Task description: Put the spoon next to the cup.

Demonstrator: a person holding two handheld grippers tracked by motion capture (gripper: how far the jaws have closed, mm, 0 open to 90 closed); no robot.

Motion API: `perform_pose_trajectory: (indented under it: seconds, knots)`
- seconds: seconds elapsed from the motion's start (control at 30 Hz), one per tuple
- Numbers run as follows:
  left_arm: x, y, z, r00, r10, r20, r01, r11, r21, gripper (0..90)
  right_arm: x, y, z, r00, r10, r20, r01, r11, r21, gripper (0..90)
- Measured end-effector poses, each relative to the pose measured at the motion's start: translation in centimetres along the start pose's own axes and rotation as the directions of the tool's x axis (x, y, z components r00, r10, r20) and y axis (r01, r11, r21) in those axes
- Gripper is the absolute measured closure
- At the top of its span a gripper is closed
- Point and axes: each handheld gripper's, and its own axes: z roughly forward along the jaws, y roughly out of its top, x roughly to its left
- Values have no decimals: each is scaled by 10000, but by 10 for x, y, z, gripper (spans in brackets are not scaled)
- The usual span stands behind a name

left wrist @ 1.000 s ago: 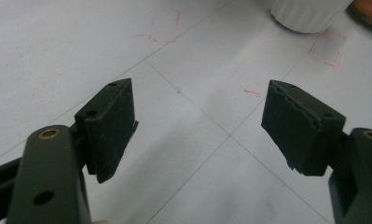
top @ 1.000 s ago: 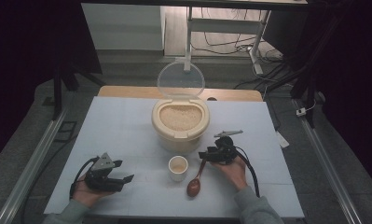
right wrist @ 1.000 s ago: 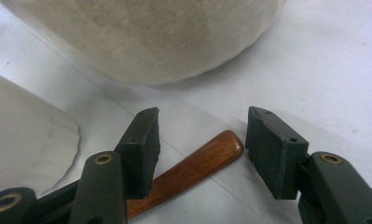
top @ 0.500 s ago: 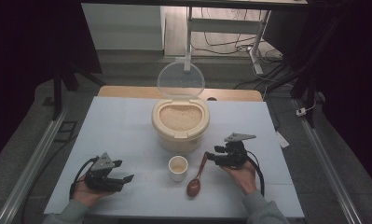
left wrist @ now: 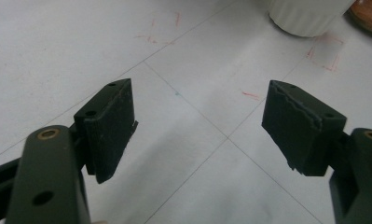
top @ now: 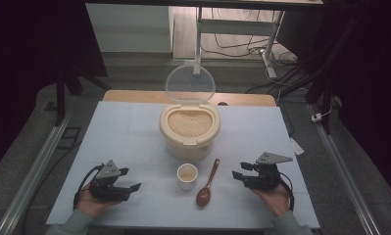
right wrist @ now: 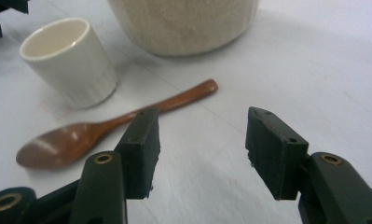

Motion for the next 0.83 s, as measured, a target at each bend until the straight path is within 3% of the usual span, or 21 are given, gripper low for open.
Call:
perform_pose_trajectory:
  seconds: [0.33,0.83]
  knots:
    - [0,0,0,10000,-53,2,53,10000,-23,246,-8,-15,-16,10000,-56,-79,55,10000,-67,451]
    - [0,-1,-1,10000,-27,-10,27,10000,-50,246,-6,-17,-17,9995,-315,13,315,9995,-89,460]
